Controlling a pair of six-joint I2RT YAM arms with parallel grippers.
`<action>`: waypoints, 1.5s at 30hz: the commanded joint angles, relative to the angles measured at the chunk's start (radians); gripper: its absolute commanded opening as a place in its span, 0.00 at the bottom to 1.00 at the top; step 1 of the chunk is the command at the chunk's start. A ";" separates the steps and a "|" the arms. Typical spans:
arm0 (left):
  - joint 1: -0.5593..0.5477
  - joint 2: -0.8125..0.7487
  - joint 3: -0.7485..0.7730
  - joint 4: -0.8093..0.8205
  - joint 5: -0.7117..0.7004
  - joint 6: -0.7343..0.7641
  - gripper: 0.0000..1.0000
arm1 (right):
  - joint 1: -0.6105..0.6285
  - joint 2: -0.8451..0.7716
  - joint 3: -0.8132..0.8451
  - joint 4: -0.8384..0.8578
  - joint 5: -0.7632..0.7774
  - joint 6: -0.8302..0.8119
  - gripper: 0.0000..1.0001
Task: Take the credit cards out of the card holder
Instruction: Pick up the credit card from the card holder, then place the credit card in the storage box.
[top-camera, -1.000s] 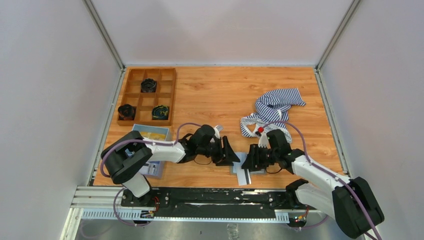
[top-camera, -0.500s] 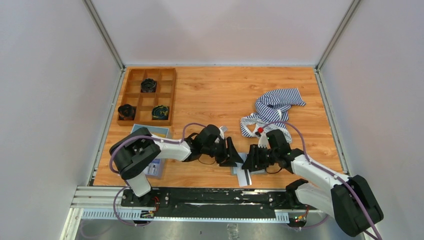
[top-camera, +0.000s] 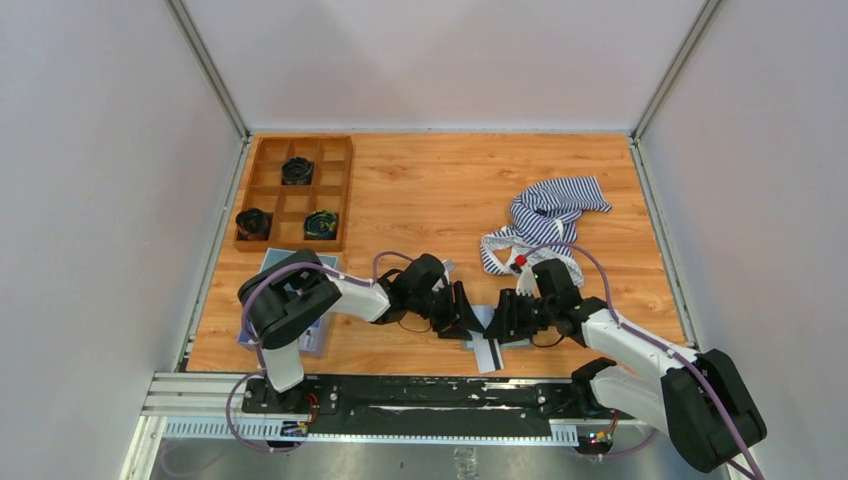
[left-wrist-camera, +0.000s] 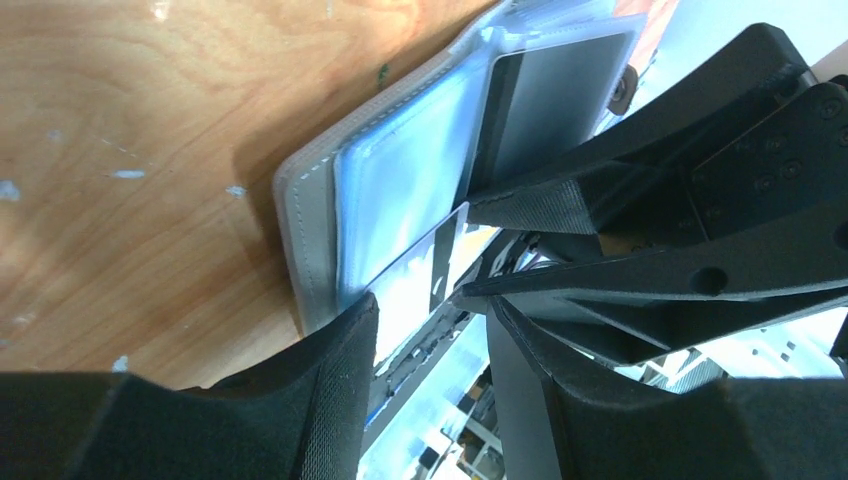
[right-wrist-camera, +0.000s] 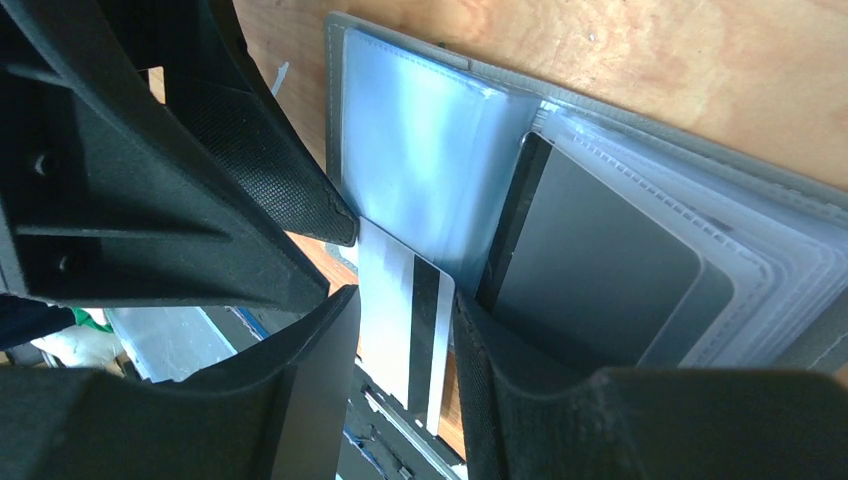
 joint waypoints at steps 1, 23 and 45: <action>-0.004 0.032 0.017 0.005 0.004 -0.001 0.49 | -0.011 0.002 -0.030 -0.028 0.011 -0.006 0.43; -0.004 0.067 0.023 0.005 -0.001 0.003 0.48 | -0.020 -0.091 -0.124 0.139 -0.085 0.251 0.01; 0.115 -0.339 -0.166 0.003 0.105 0.159 0.62 | -0.059 -0.360 -0.040 0.015 -0.058 0.247 0.00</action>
